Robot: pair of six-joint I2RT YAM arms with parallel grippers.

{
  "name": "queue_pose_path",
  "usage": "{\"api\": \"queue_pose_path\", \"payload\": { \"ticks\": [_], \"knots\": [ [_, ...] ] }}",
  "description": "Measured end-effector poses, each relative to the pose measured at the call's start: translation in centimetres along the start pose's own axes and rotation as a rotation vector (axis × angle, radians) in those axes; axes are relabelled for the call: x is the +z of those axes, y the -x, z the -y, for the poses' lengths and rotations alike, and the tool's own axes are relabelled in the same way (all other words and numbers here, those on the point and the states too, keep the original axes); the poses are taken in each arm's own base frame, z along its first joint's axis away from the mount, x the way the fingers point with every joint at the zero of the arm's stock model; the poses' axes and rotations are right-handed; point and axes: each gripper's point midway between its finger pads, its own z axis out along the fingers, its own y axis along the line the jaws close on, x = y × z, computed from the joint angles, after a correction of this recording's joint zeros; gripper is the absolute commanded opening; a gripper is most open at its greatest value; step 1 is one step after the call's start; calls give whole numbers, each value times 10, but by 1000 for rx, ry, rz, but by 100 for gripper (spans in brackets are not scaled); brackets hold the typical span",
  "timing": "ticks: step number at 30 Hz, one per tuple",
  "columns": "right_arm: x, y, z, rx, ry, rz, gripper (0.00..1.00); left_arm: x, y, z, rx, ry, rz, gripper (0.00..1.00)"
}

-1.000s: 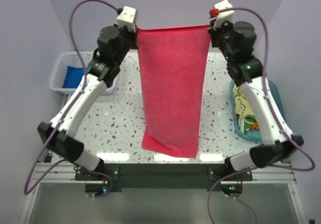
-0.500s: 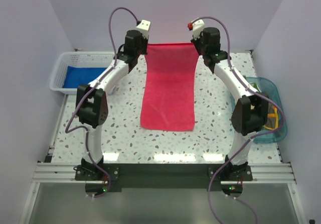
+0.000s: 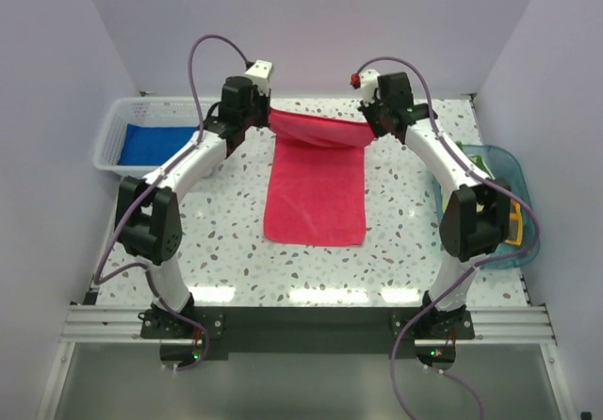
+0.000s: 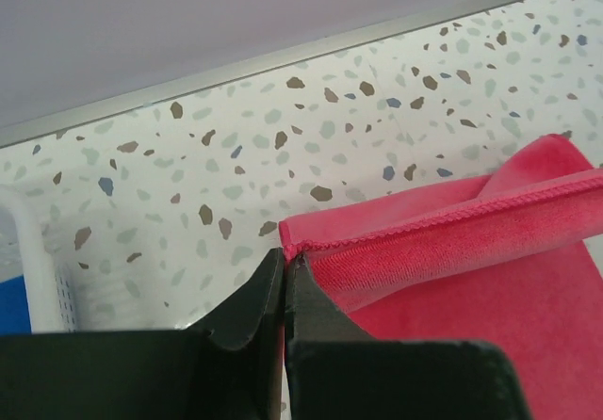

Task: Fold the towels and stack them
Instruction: Fold the towel

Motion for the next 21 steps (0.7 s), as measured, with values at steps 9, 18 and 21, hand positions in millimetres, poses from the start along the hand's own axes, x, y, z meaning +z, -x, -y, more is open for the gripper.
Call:
{"api": "queue_pose_path", "payload": {
  "ticks": [9, 18, 21],
  "knots": [
    [-46, -42, -29, 157, 90, -127, 0, -53, -19, 22, -86, -109, -77, 0],
    [-52, -79, -47, 267, 109, -262, 0, -66, -96, 35, -123, -121, -284, 0],
    [-56, -76, -45, 274, 107, -265, 0, -67, -93, 35, -130, -120, -282, 0]
  ]
}}
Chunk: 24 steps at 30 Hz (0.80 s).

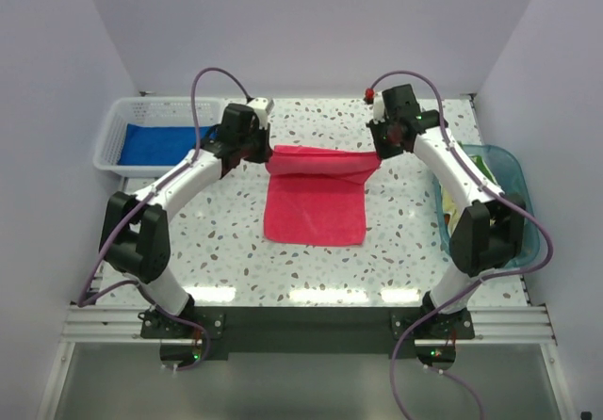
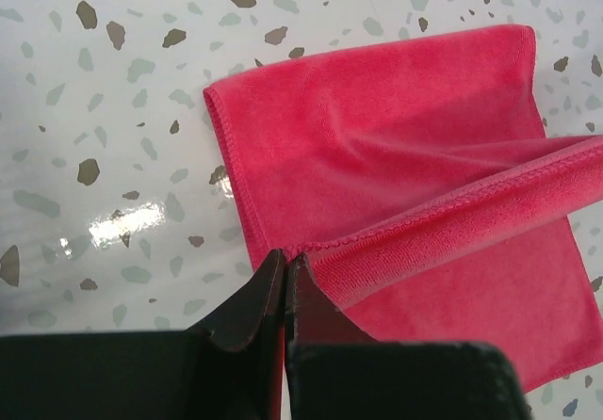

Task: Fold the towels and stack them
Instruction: Fold the towel

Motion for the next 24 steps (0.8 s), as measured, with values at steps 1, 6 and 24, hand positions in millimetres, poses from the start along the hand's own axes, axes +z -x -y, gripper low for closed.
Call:
{"api": "queue_pose_path", "payload": {
  "ticks": [1, 6, 24],
  "knots": [
    [-3, 4, 1, 0, -2, 6, 0, -1, 1, 0, -2, 1, -1, 0],
    [-24, 30, 4, -19, -15, 65, 0, -11, 19, 1, -2, 17, 25, 0],
    [-13, -65, -35, -96, 2, -172, 0, -36, -92, 5, -104, -14, -184, 0]
  ]
}}
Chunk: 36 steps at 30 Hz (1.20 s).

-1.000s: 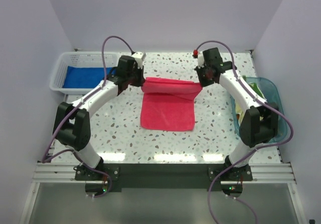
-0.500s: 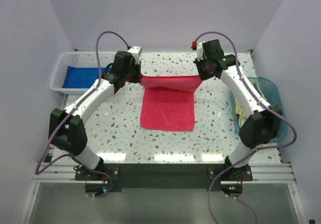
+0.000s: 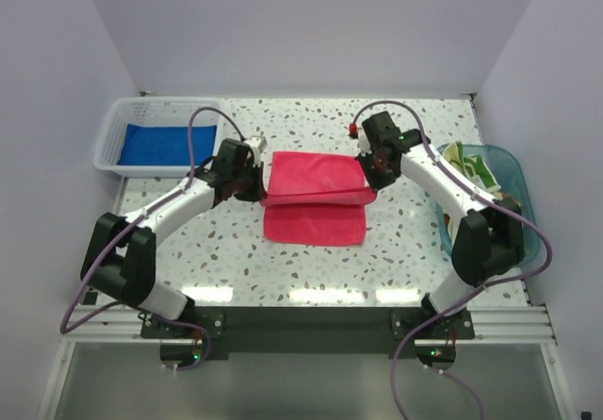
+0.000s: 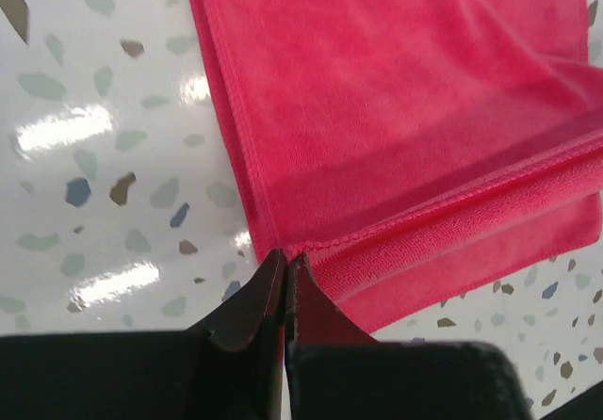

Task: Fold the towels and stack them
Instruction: Fold the towel

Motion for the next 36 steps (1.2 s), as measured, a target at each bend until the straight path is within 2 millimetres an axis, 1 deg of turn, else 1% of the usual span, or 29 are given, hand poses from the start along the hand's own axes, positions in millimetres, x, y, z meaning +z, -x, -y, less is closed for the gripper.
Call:
{"api": "queue_pose_path", "payload": {
  "ticks": [2, 4, 9, 12, 14, 16, 17, 19, 20, 21, 23, 24, 25, 26, 27, 29, 31, 32, 36],
  "knots": [
    [9, -8, -4, 10, 12, -36, 0, 4, -20, -1, -19, -6, -44, 0],
    [17, -13, -7, 16, 18, -65, 0, 6, -30, -2, -36, -8, -62, 0],
    [37, -28, -14, 1, 23, -141, 0, 11, -39, -5, -53, -1, -77, 0],
    [44, -34, -18, -18, 17, -172, 0, 15, -45, -7, -59, 8, -95, 0],
    [46, -33, -18, -29, 3, -179, 0, 18, -47, -9, -62, 17, -102, 0],
    [43, -21, -15, -38, -18, -155, 0, 19, -46, -10, -64, 28, -110, 0],
    [40, -12, -12, -44, -32, -137, 0, 20, -42, -11, -64, 39, -109, 0],
    [30, 17, -2, -58, -80, -65, 0, 23, -22, -12, -60, 70, -88, 0],
    [24, 29, 4, -65, -105, -33, 0, 24, -5, -12, -56, 84, -61, 0],
    [15, 47, 11, -71, -142, 17, 0, 24, 14, -11, -51, 100, -31, 0],
    [-4, 85, 29, -86, -230, 127, 0, 24, 64, -8, -44, 126, 68, 0],
    [-15, 103, 38, -90, -275, 186, 0, 22, 89, -7, -41, 139, 120, 0],
    [-24, 121, 47, -96, -319, 246, 0, 20, 108, -6, -38, 148, 160, 1],
    [-33, 137, 55, -102, -362, 303, 0, 17, 132, -5, -35, 156, 212, 1],
    [-39, 148, 60, -107, -393, 343, 0, 15, 155, -3, -31, 164, 260, 1],
    [-48, 173, 73, -119, -467, 426, 0, 13, 191, -2, -26, 179, 341, 1],
    [-47, 192, 83, -130, -527, 476, 0, 15, 216, -4, -14, 195, 394, 1],
    [-43, 200, 87, -137, -550, 494, 0, 17, 225, -4, -9, 199, 415, 1],
    [-14, 227, 104, -160, -612, 521, 0, 38, 248, -12, 31, 227, 465, 1]
  ]
}}
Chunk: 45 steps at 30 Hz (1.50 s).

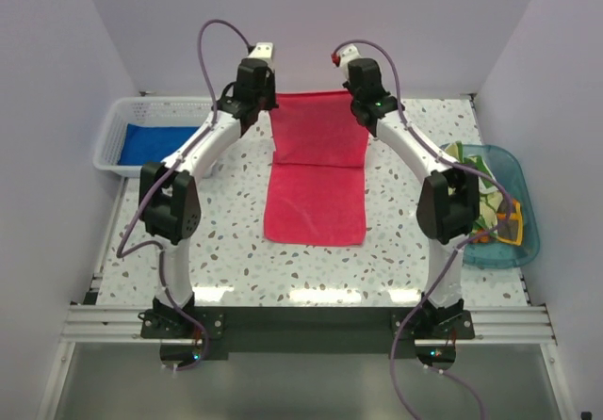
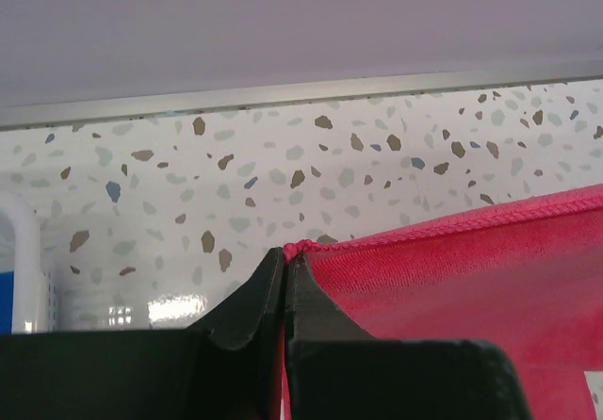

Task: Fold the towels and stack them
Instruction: Fold the towel

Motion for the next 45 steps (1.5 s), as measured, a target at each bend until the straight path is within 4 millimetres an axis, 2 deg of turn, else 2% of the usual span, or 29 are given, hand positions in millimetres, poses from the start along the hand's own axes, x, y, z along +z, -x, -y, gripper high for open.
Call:
{"api": "queue_pose_path", "payload": {
  "ticks": [4, 7, 11, 17, 20, 24, 26, 29, 31, 36, 39, 42, 45],
  "knots": [
    [33, 1, -4, -41, -31, 25, 0, 26, 2, -1, 28, 2, 32, 1],
    [49, 9, -5, -61, -48, 55, 0, 40, 9, -5, 33, 4, 61, 1],
    [56, 28, 2, -44, -69, 123, 0, 49, 30, -13, 24, 8, 119, 1],
    [51, 58, 16, -3, -97, 219, 0, 48, 56, -17, 10, -12, 194, 1],
    [53, 51, 12, -9, -94, 213, 0, 47, 53, -16, 11, -31, 191, 1],
    [51, 20, -7, -56, -29, 157, 0, 35, 20, -16, 23, -66, 114, 1],
    [43, 2, -17, -73, 21, 133, 0, 24, -2, -17, 28, -86, 61, 1],
    [23, -13, -23, -82, 94, 105, 0, 4, -27, -16, 25, -117, 2, 1],
    [4, -16, -21, -73, 136, 96, 0, -13, -37, -15, 22, -140, -27, 1],
    [-52, -14, -11, -44, 215, 92, 0, -57, -48, -11, 2, -193, -60, 1],
    [-81, -20, -15, -55, 251, 60, 0, -81, -66, -10, -9, -208, -94, 1],
    [-102, -41, -30, -86, 296, -18, 0, -101, -93, -12, -20, -208, -144, 2],
    [-117, -75, -53, -102, 361, -137, 0, -116, -120, -17, -32, -199, -208, 2]
  ]
}}
